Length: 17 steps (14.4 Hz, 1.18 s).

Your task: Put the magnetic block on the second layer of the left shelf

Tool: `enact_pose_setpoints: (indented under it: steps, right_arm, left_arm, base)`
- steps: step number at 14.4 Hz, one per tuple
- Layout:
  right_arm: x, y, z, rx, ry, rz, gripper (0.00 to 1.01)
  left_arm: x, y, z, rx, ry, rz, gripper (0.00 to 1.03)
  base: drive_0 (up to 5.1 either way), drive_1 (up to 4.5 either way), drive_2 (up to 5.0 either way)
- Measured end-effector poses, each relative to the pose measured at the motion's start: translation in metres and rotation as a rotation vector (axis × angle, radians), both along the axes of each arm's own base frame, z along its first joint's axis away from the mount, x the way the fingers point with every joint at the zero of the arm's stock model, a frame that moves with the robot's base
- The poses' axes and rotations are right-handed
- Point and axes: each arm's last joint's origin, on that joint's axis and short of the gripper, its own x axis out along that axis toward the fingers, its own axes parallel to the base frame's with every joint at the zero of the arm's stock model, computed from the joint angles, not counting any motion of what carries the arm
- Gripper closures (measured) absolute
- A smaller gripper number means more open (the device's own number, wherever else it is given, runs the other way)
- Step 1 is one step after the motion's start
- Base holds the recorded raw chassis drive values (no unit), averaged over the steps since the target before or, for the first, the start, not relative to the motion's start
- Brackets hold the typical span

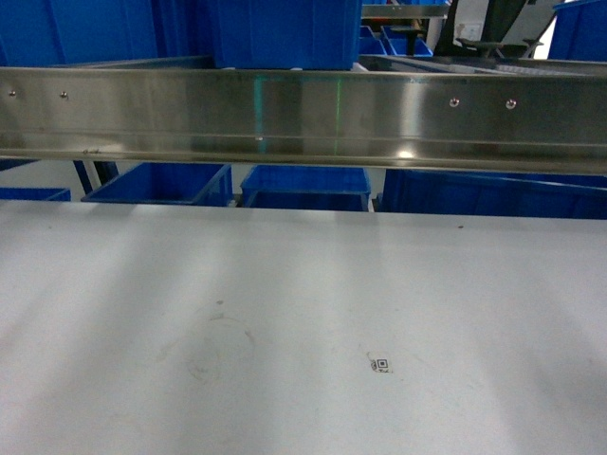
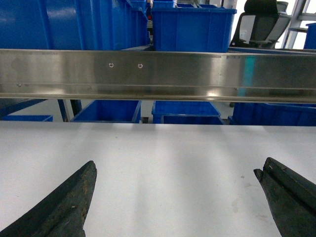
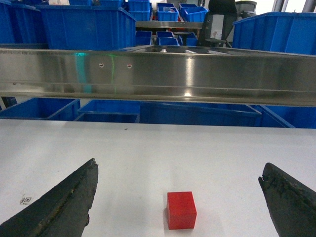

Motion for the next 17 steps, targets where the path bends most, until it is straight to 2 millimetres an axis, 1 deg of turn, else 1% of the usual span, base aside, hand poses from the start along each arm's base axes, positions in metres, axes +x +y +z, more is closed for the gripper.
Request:
enact_pose_setpoints:
  steps: [16, 17]
  right_arm:
    - [0.0000, 0.0000, 0.0000, 0.000, 0.000, 0.000, 0.03]
    - [0.0000, 0.0006, -0.0018, 0.010, 0.021, -0.004, 0.03]
  left_arm:
    - [0.0000, 0.0000, 0.0000, 0.000, 0.000, 0.000, 0.05]
    - [0.0000, 0.0000, 0.0000, 0.000, 0.000, 0.000, 0.05]
  base:
    - [0.0, 0.00, 0.0]
    - [0.0, 0.00, 0.0]
